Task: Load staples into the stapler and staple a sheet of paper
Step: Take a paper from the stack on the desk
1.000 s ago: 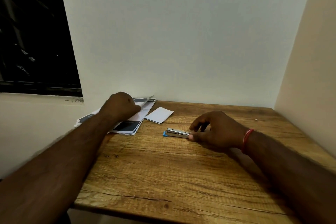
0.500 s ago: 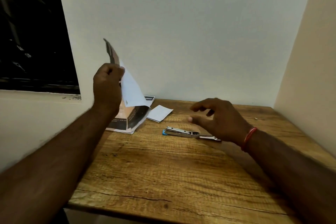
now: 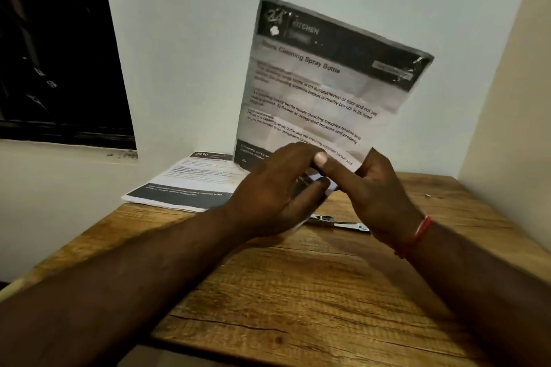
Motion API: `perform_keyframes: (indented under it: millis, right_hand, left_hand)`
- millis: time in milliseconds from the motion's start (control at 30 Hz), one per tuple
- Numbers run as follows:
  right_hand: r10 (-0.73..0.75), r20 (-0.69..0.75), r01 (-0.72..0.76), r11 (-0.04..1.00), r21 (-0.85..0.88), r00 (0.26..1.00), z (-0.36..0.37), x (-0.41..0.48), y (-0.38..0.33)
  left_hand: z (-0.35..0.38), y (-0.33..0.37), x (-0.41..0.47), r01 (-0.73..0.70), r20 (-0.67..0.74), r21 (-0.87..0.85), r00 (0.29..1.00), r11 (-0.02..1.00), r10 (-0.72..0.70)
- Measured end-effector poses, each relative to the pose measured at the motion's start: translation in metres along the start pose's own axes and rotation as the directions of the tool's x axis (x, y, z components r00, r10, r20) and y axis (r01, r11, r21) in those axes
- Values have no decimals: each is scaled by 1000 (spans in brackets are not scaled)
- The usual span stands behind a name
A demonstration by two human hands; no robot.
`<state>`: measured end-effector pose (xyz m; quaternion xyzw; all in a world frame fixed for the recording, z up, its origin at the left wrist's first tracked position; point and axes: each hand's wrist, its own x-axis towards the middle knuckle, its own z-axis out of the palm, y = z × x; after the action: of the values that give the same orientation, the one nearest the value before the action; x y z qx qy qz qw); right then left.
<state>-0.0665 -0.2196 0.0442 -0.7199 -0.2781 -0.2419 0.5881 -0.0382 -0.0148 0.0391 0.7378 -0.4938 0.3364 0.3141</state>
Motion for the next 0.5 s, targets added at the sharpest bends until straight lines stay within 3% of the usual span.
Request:
perform_keyframes:
  millis: [167, 267, 367, 433, 500]
  right_hand:
    - [140, -253, -163, 984, -73, 957, -9, 7, 14]
    - [140, -285, -163, 985, -61, 948, -13, 11, 16]
    - [168, -284, -175, 985, 1, 944, -19, 14, 18]
    - [260, -279, -241, 965, 101, 924, -22, 16, 20]
    - [321, -230, -282, 941, 190, 918, -24, 16, 22]
  left_hand:
    - [-5, -7, -1, 84, -29, 40, 996, 996, -83]
    - [-18, -21, 2, 209, -266, 87, 947, 974, -180]
    - [-36, -46, 6, 314, -482, 83, 843, 946, -238]
    - [-47, -66, 6, 474, -460, -80, 763, 877, -455]
    - [-56, -81, 3, 608, -214, -385, 673, 695, -708]
